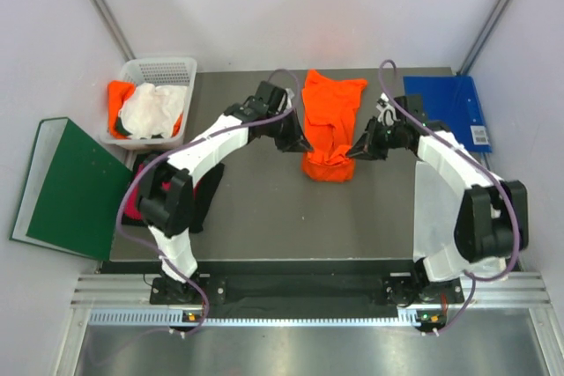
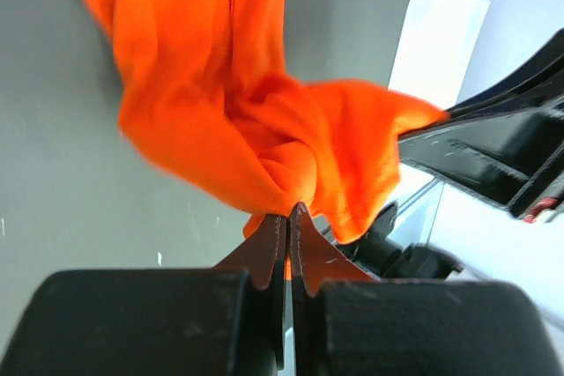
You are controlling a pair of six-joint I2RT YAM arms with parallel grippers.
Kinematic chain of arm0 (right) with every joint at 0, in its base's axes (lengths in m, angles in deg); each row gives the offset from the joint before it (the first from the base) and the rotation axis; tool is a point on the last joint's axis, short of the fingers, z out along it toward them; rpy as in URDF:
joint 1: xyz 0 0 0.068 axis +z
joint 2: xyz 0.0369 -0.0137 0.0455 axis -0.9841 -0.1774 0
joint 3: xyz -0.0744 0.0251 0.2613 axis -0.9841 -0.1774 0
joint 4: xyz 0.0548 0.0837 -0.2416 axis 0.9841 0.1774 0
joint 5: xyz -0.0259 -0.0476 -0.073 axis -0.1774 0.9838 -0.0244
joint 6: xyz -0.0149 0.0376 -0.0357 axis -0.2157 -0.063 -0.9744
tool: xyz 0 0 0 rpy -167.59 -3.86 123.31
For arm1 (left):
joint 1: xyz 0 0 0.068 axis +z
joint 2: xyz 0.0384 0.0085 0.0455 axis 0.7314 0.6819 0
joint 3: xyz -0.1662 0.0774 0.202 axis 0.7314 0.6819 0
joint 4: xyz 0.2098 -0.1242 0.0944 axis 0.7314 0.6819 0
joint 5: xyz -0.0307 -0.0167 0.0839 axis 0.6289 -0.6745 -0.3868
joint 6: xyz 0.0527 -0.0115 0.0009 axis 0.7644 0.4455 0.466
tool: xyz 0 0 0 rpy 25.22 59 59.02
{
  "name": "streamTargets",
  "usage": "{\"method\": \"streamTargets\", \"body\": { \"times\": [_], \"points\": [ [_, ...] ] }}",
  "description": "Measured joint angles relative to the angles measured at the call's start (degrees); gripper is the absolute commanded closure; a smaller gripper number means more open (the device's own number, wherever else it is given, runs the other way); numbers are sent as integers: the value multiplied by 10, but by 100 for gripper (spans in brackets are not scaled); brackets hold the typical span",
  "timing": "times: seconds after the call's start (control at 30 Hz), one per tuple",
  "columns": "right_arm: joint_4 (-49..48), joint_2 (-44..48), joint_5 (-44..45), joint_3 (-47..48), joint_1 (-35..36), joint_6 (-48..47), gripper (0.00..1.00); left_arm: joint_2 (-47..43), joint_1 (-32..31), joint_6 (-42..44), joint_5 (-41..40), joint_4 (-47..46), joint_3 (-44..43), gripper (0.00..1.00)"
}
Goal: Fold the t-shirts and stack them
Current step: Fold the folded rectangular tshirt in 1/3 of the way
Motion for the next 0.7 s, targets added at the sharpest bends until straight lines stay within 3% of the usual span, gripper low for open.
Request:
{"method": "streamTargets", "body": {
  "times": [0.4, 0.47, 0.53, 0.57, 0.6, 0.63, 0.67, 0.7],
  "points": [
    [-1, -223, 28, 195, -9, -47, 100, 234, 54, 11, 57, 22, -220, 98],
    [0, -256, 31, 230, -13, -47, 99, 258, 62, 10, 66, 24, -249, 79],
    [0, -289, 39, 267, -17, -47, 98, 289, 71, 12, 82, 23, -287, 29],
    [-1, -306, 43, 285, -20, -46, 77, 312, 78, 8, 92, 28, -320, 9],
    [-3, -319, 46, 299, -22, -44, 65, 328, 82, 13, 97, 28, -342, 1],
    [-8, -334, 49, 313, -25, -39, 54, 344, 88, 12, 103, 27, -365, 1],
    [-20, -348, 57, 323, -29, -39, 32, 354, 95, 7, 106, 23, -376, 1],
    [-27, -353, 63, 325, -31, -34, 23, 356, 101, 8, 108, 22, -378, 1]
  ]
}}
